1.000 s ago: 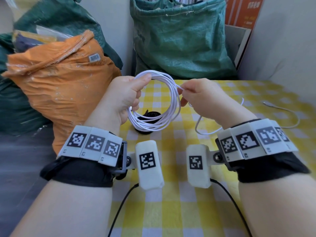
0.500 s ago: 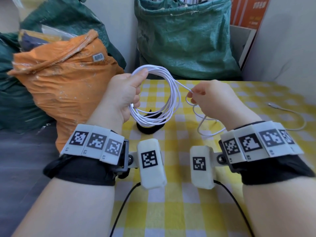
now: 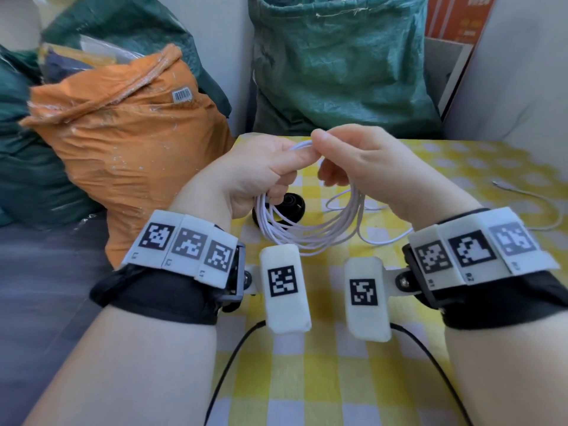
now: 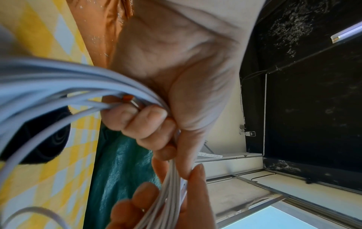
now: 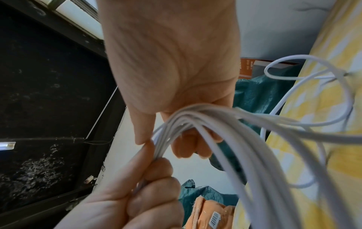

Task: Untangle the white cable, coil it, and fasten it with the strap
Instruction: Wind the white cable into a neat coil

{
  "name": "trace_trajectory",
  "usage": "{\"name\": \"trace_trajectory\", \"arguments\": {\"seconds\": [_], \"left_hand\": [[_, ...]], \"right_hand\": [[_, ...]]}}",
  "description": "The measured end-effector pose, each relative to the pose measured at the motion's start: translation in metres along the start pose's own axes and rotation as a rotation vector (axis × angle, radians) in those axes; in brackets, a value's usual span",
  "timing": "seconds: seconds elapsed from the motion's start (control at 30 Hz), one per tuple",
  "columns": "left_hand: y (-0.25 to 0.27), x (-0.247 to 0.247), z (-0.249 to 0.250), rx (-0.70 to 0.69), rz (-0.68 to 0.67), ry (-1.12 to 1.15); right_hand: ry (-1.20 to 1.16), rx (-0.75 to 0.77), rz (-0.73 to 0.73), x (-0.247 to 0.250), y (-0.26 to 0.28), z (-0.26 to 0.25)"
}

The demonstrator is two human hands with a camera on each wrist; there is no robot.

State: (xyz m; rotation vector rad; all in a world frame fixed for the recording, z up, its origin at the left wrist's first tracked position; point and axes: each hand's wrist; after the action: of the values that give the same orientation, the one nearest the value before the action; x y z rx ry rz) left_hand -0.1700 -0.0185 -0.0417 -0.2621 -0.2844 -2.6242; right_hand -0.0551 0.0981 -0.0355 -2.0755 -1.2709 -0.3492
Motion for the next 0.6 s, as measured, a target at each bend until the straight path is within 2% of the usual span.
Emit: {"name": "trace_trajectory", "arguments": {"seconds": [0.23,0.47,0.6], "left_hand": [[-0.002,0.003,0.002,-0.001,0.092,0.219],[-0.004,0.001,0.001,0.018,0.108,0.411],[-0.004,-0.002,0.002,0.066,0.149,0.402]], "right_hand": [[0.011,-0.037,0.033,0.007,0.001,0.006],[0.084,-0.116,0.059,0.012,0.002,0.012],[0.128,-0.137,0.059,0.009,0.001,0.013]]}}
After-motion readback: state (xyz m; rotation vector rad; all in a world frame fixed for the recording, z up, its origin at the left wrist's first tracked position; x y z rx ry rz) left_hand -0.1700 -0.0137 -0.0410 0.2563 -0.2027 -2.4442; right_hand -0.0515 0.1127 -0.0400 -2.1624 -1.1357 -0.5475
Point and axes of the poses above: each hand's wrist, its own y-axis away from the middle knuckle, its own x-axis out of the back of the hand, z = x × y, and after that the axes turned 11 degrees about x, right-handed
